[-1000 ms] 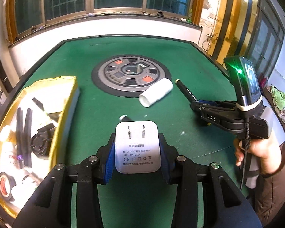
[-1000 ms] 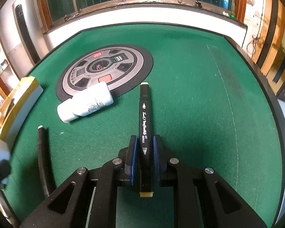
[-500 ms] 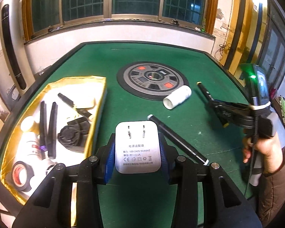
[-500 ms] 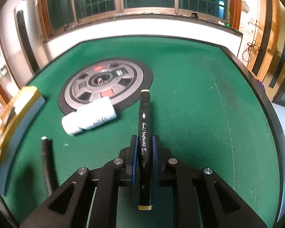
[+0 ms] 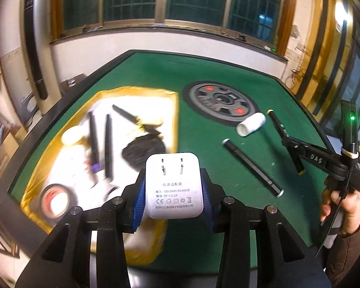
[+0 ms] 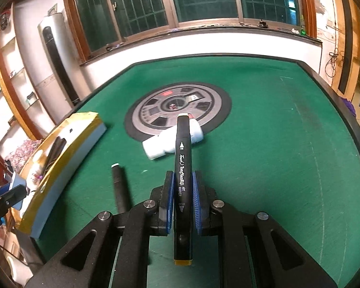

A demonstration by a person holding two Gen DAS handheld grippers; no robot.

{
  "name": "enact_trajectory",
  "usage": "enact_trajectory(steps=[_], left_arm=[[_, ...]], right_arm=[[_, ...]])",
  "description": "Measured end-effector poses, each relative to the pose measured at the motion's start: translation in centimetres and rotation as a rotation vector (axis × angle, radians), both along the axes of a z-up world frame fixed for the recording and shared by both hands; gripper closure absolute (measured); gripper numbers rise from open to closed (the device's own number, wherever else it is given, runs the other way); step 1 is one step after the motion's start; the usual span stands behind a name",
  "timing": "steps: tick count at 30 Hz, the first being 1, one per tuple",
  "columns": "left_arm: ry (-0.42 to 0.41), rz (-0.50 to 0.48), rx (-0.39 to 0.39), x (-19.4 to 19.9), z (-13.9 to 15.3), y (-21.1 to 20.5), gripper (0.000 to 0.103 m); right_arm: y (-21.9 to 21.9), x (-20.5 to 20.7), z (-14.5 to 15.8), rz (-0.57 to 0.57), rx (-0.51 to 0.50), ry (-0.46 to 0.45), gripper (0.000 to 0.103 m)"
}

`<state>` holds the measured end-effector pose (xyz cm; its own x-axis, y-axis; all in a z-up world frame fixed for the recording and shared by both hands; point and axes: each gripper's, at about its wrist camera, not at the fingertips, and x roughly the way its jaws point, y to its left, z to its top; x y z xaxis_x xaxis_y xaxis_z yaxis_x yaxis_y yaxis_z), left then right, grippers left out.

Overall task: Organize rigid objects
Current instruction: 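Carry the charger and the marker toward the tray with both grippers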

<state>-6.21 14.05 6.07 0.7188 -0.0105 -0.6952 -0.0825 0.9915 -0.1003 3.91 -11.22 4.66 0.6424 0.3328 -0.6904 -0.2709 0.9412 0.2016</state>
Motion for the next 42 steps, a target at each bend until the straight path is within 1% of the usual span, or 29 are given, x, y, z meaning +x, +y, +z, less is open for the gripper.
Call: enact_trajectory(steps=[5, 10, 18, 22, 26, 33, 36, 42], left_arm=[[0.015, 0.084, -0.024, -2.6, -0.4, 3.2, 0.065], [0.017, 0.136, -0.029, -3.2, -0.5, 5.2, 0.065], [0.034, 0.173, -0.067, -2.1, -0.4, 8.4, 0.065], [0.087, 0.175, -0.129, -0.3, -0.8, 11.1, 0.065], [0.139, 0.189, -0.152, 1.6, -1.6, 13.4, 0.065], [0.154, 0.179, -0.122, 2.4, -2.4, 13.4, 0.064], [0.154, 0.183, -0.091, 2.5, -2.5, 13.3, 0.064], [0.172, 0.195, -0.057, 2.9, -3.0, 14.0, 0.064]], right_arm=[[0.6, -0.6, 0.1, 0.023, 0.021, 0.000, 0.090], [1.7, -1.0, 0.3, 0.058, 0.036, 0.001, 0.090], [4.2, -2.1, 0.9, 0.126, 0.042, 0.004, 0.090], [5.3, -2.4, 0.8, 0.147, 0.034, 0.004, 0.090], [6.3, -2.7, 0.6, 0.161, 0.025, 0.006, 0.090], [7.1, -3.1, 0.8, 0.177, 0.016, 0.003, 0.090], [7.6, -3.3, 0.9, 0.188, 0.014, 0.002, 0.090], [9.1, -3.7, 1.3, 0.235, 0.020, 0.005, 0.090]])
